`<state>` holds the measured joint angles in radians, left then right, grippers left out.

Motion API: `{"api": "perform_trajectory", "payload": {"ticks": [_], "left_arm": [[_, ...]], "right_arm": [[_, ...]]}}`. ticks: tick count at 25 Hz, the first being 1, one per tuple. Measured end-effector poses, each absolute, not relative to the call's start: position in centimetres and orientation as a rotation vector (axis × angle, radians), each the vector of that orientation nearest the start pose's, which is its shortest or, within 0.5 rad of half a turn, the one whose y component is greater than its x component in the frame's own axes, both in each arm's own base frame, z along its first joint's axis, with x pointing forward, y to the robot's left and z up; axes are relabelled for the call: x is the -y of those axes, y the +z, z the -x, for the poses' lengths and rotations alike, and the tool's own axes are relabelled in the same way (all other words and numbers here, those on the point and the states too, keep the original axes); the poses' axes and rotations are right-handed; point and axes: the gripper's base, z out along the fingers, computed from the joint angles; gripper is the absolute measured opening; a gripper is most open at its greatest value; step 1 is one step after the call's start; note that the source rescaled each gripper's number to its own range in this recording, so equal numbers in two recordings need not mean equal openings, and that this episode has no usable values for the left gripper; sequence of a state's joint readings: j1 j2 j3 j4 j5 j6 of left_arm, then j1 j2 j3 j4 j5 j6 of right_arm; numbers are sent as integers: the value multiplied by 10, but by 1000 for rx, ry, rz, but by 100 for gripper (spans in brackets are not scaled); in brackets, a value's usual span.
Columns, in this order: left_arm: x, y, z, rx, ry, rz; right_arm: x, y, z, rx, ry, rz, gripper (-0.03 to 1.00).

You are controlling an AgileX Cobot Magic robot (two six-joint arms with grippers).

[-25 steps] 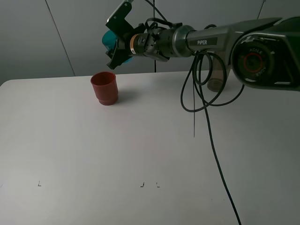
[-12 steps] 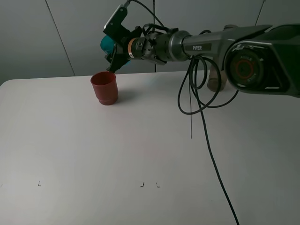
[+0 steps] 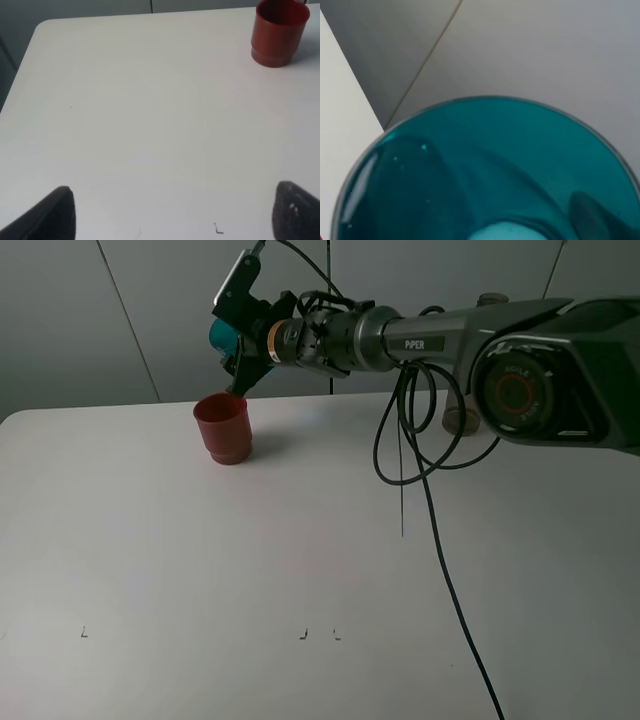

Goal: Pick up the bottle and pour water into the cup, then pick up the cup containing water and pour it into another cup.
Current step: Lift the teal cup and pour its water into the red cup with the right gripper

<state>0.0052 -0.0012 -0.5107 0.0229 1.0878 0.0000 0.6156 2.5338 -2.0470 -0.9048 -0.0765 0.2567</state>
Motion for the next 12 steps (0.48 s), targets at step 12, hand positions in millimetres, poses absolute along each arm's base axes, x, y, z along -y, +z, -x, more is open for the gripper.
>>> {"api": "perform_trajectory", "payload": {"ticks": [12], "left_arm": [[-2,278,7,-2059,31,7]], "right_arm": [[-338,144,-469,-1409,-99,1315,4]]}}
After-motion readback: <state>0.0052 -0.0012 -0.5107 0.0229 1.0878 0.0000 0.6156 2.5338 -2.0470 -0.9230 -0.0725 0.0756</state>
